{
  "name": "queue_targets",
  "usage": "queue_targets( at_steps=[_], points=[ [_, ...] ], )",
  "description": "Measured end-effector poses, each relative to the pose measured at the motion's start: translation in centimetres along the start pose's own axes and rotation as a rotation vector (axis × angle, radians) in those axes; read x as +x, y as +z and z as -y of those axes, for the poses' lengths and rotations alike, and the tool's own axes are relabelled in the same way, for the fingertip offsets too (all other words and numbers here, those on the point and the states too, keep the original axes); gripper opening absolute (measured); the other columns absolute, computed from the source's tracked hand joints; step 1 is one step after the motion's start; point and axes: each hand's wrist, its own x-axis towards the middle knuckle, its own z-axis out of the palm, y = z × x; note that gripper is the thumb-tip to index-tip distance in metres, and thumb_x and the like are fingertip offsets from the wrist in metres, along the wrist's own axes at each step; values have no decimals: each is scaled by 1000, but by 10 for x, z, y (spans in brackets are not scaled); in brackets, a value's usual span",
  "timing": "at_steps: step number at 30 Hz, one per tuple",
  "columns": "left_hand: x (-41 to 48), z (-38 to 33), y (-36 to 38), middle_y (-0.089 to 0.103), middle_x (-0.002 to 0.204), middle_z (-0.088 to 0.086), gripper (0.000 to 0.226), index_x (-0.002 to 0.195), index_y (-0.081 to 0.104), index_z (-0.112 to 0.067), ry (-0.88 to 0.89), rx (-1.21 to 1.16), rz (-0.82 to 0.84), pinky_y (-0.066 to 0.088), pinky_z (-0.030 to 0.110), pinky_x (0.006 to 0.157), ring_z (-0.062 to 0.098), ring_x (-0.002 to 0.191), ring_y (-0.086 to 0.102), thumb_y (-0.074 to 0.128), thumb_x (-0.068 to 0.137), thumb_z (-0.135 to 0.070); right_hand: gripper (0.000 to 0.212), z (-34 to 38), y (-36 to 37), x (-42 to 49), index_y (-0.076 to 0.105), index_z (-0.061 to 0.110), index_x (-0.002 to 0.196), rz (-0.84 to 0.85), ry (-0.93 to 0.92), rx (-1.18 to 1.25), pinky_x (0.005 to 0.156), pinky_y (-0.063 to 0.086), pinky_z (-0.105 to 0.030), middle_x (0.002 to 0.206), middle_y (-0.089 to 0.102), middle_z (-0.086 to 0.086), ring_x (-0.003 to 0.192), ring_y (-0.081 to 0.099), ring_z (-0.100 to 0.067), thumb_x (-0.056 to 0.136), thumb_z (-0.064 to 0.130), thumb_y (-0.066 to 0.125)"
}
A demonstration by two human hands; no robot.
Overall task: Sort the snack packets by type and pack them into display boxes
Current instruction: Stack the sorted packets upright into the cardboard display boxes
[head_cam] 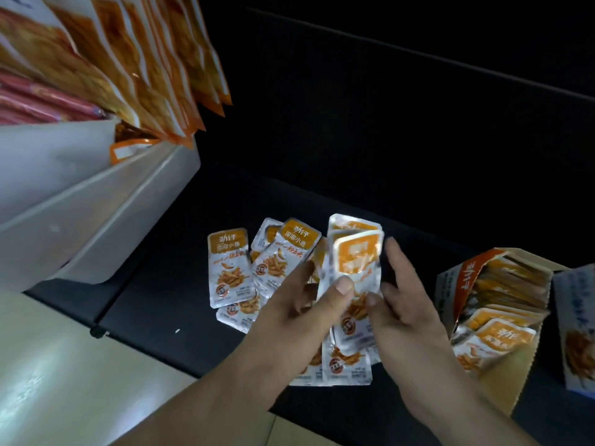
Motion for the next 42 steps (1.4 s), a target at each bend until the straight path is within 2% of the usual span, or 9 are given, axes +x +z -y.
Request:
queue_targets(
  at_steps=[9,14,19,24,29,31,34,38,42],
  points=[
    [-3,6,10,73,123,-9,39,142,50,-19,153,53,-24,56,18,90,7,115,69,55,105,-9,81,2,1,-11,23,74,143,92,-83,-48,94,59,-41,128,67,20,107,71,-6,98,19,63],
    [-10,3,23,68,129,-13,37,143,48,-31,248,150,50,61,29,89,8,118,67,52,107,-24,110,13,-28,-14,25,71,144,71,-205,110,80,61,-26,128,67,19,115,68,-8,85,-8,74],
    [-28,-14,53,66,124,-23,46,142,31,-61,158,148,163,63,48,54,18,89,73,48,105,-40,88,28,-54,-33,43,58,142,87,-195,243,83,60,-22,117,74,15,109,73,-11,86,-3,73],
    [-40,-26,78,66,128,-19,50,146,41,-48,147,92,252,63,58,63,10,115,68,59,103,-32,66,22,-84,-63,54,49,133,24,-151,249,92,61,-48,119,72,2,110,73,-22,87,11,81],
    [-39,-33,105,70,121,-18,55,144,46,-50,143,181,297,65,47,66,13,102,73,69,98,-29,57,12,-121,-89,55,29,139,90,-222,340,90,61,-50,122,71,-8,113,70,-29,84,18,68],
    [-42,-47,128,66,136,-8,63,157,33,-39,222,292,357,63,48,80,19,108,70,59,104,-19,67,6,-107,-84,48,33,148,103,-175,307,98,56,-50,135,67,0,122,66,-19,85,26,70],
    [-54,-53,152,16,169,23,68,155,-29,-4,179,383,483,21,31,116,34,150,29,20,109,4,99,-58,-102,-83,26,47,159,-211,-310,249,122,17,-61,160,37,24,143,37,0,75,75,71],
    [-35,-25,155,41,159,-21,98,156,-15,-57,360,448,260,49,21,107,-7,135,50,61,99,-29,85,-1,-107,-92,36,50,149,-307,-294,563,101,54,-25,137,66,11,125,64,-8,83,22,81],
    [-30,-12,158,52,151,-19,89,161,7,-49,369,284,328,50,34,110,3,138,53,59,103,-6,67,-10,-128,-90,53,41,140,-331,-267,517,95,60,-38,117,75,-3,111,72,-24,86,4,69]
  ],
)
